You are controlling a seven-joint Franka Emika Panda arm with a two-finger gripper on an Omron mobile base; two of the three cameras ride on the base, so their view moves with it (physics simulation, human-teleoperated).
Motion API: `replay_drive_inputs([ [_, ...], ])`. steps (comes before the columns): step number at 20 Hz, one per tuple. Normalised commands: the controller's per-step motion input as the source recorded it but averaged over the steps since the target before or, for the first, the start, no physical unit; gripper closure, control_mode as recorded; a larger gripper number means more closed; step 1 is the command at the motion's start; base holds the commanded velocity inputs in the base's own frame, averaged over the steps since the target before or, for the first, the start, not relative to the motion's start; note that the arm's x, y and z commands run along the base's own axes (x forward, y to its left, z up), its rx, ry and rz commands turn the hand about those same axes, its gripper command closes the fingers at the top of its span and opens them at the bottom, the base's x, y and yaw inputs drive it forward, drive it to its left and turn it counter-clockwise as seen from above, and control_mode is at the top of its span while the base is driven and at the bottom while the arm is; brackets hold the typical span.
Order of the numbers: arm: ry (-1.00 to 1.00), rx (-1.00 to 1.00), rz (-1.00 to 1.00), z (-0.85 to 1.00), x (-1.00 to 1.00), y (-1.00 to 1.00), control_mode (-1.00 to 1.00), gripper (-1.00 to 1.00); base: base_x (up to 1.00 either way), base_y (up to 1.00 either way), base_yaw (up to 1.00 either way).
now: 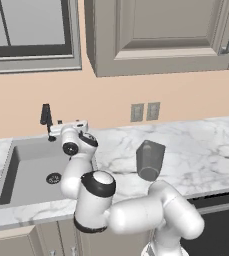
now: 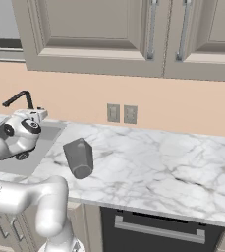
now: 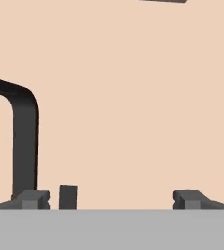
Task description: Turn on the sink faucet and place the jug under the water for a few seconds to fill it up.
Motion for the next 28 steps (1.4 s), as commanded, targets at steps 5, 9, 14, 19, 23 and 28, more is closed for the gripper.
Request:
replay_drive_inputs([
  [5, 0.00, 0.00, 0.00, -0.12, 0.14, 0.00, -1.00, -1.00, 0.00, 0.00, 0.00],
  [9, 0.00, 0.00, 0.00, -0.19, 0.15, 0.00, -1.00, -1.00, 0.00, 0.00, 0.00],
  [14, 0.00, 0.00, 0.00, -0.15, 0.16, 0.07, -1.00, -1.00, 0.00, 0.00, 0.00],
  [19, 0.00, 0.00, 0.00, -0.05, 0.08, 0.25, -1.00, -1.00, 0.00, 0.00, 0.00],
  [23, 0.00, 0.00, 0.00, -0.01, 0.13, 0.23, -1.00, -1.00, 0.00, 0.00, 0.00],
  [28, 0.00, 0.00, 0.00, 0.00, 0.19, 0.09, -1.00, -1.00, 0.00, 0.00, 0.00],
])
